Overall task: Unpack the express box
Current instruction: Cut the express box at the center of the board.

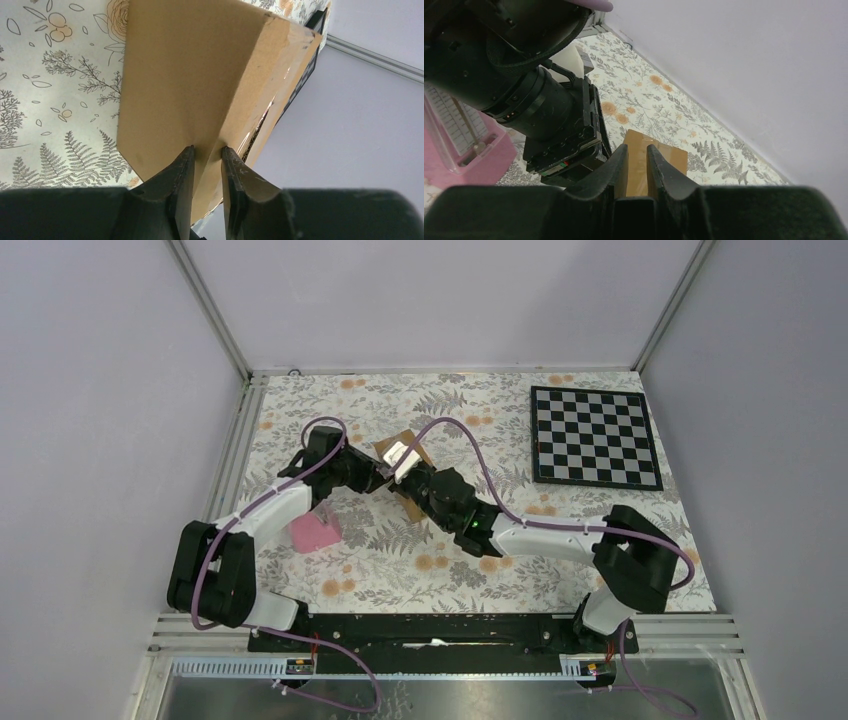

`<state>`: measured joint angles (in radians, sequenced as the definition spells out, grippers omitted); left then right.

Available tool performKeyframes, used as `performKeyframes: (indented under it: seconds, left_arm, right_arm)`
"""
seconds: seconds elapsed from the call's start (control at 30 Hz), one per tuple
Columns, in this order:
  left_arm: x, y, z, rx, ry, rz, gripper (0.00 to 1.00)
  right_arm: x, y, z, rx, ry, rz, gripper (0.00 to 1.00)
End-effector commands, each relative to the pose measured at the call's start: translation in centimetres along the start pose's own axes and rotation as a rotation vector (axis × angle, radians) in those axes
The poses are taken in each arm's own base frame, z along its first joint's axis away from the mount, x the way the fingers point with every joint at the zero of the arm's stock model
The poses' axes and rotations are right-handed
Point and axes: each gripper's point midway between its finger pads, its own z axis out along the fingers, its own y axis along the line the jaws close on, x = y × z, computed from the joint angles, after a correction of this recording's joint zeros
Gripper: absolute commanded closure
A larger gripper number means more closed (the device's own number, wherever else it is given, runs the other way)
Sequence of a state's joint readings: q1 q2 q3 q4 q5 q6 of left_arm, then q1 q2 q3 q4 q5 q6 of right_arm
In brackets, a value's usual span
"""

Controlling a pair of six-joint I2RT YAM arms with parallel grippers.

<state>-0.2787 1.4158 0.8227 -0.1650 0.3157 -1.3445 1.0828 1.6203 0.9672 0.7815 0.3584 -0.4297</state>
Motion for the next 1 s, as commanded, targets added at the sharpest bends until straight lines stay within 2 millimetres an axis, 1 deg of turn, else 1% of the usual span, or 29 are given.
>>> performKeyframes:
  seconds: [0.0, 0.13, 0.23, 0.27, 0.3, 0.43, 0.5, 0.53, 0.63, 0.8, 0.87, 0.97]
  left_arm:
    - [-2.0, 4.1, 0.5, -0.147, -0.133, -0.094, 1.0]
    - [-2.0, 3.7, 0.3, -0.137, -0.149, -0.104, 1.0]
    - [-1.8, 2.5, 0.0, -0.118, -0.151, -0.051, 1.0]
    - [-1.7, 2.0, -0.3, -0.111, -0.15, -0.026, 0.98]
    - [-1.6, 1.7, -0.6, -0.114, -0.146, 0.002, 0.91]
    - [-1.5, 0.2, -1.8, -0.119, -0.131, 0.135, 0.53]
    - [-1.1, 0.0, -2.2, -0.125, -0.102, 0.199, 0.4]
    - [-0.8, 0.0, -2.4, -0.124, -0.088, 0.218, 0.36]
    - [0.3, 0.4, -2.5, -0.094, -0.029, 0.26, 0.28]
    - [2.2, -0.1, -2.0, 0.007, 0.061, 0.274, 0.14]
    - [2.5, -0.5, -2.0, 0.04, 0.063, 0.276, 0.12]
    - [2.9, -0.5, -1.9, 0.054, 0.085, 0.285, 0.13]
  right_arm:
    - [-1.5, 0.2, -1.3, 0.006, 0.016, 0.117, 1.0]
    - [-0.9, 0.1, -1.5, 0.02, 0.055, 0.16, 1.0]
    - [-0.2, 0.0, -1.5, 0.039, 0.08, 0.172, 1.0]
    - [-0.1, -0.1, -1.5, 0.044, 0.085, 0.176, 1.0]
    - [0.1, -0.2, -1.5, 0.045, 0.087, 0.179, 1.0]
    - [0.3, -0.4, -1.8, 0.02, 0.065, 0.24, 1.0]
    - [0.3, -0.7, -2.0, 0.004, 0.046, 0.281, 1.0]
    - [0.4, -0.9, -2.1, 0.0, 0.039, 0.298, 1.0]
    - [0.6, -1.1, -2.1, -0.018, 0.03, 0.321, 1.0]
    - [0.6, -0.8, -2.3, -0.057, 0.019, 0.351, 1.0]
    - [0.6, -0.7, -2.4, -0.066, 0.016, 0.361, 1.0]
    - [0.8, -0.7, -2.5, -0.066, 0.02, 0.37, 1.0]
